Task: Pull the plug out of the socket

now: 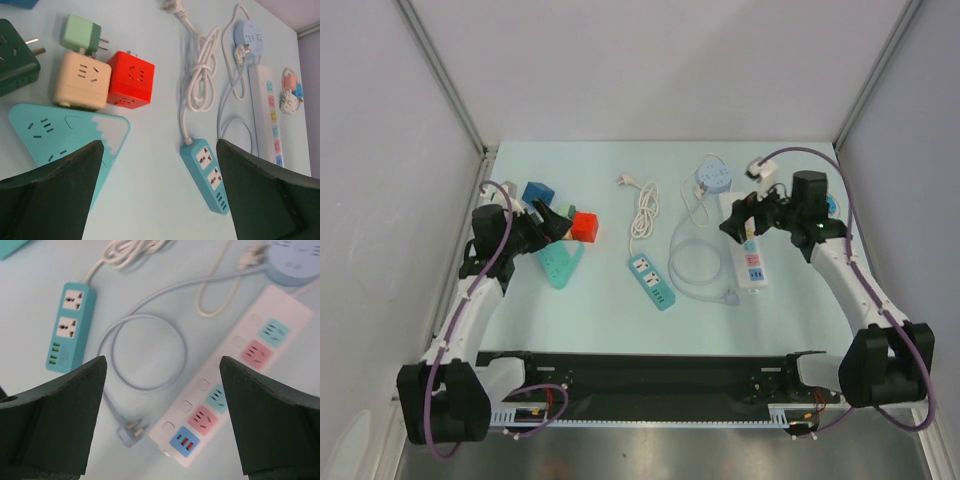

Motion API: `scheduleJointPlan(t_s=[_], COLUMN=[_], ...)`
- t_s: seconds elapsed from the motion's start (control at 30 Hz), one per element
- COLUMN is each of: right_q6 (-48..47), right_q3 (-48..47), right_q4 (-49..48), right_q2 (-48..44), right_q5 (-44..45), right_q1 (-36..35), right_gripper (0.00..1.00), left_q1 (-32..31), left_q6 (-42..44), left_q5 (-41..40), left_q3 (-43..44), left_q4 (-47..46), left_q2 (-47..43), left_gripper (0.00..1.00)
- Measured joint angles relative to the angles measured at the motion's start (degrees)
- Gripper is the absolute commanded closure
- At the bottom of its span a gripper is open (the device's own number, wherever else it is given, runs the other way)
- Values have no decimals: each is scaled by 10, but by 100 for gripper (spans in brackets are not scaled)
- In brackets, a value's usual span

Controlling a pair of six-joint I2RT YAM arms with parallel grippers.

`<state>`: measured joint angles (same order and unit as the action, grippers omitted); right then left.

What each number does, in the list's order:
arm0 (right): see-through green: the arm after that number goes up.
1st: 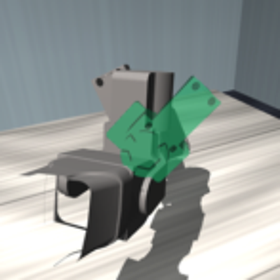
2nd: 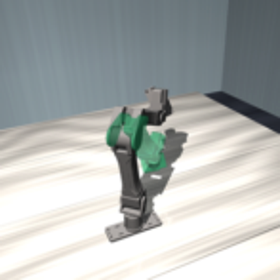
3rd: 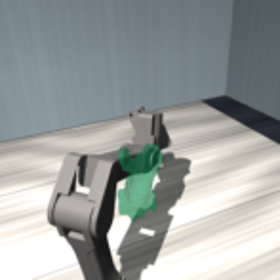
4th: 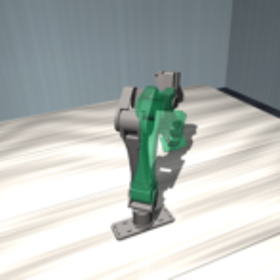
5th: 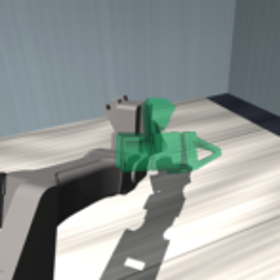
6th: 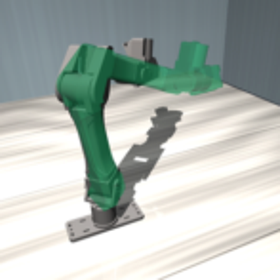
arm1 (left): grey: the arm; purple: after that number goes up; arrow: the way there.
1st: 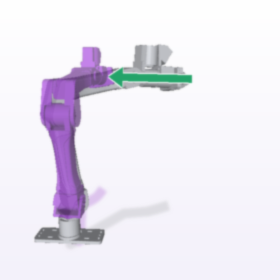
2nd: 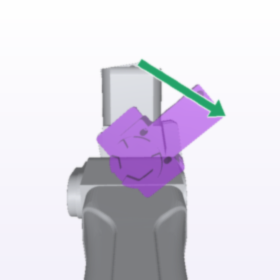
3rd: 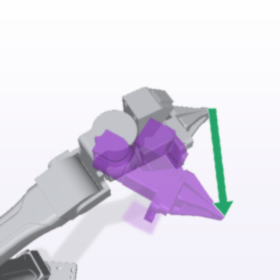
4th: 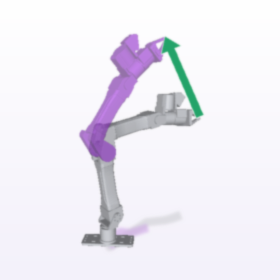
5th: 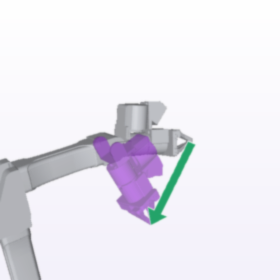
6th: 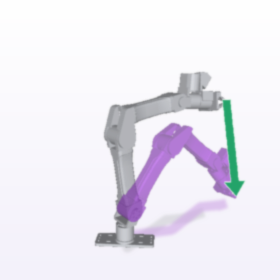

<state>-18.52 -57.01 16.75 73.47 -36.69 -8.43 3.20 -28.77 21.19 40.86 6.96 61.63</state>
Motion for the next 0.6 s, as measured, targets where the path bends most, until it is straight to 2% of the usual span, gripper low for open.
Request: scheduleJointPlan(t_s=[0.2, 0.4, 0.6], right_q6=[52, 81, 128], right_q3=[9, 50, 104], right_q4=[-24, -4, 34], right_q2=[-83, -173, -237], right_q5=[31, 163, 306], right_q1=[120, 128, 137], right_gripper=[0, 0, 0], left_q1=[-16, -25, -52], left_q6=[35, 94, 149], left_q5=[20, 2, -34], left_q3=[-15, -15, -21], left_q4=[37, 57, 74], left_q2=[-110, -215, -254], left_gripper=[1, 0, 0])
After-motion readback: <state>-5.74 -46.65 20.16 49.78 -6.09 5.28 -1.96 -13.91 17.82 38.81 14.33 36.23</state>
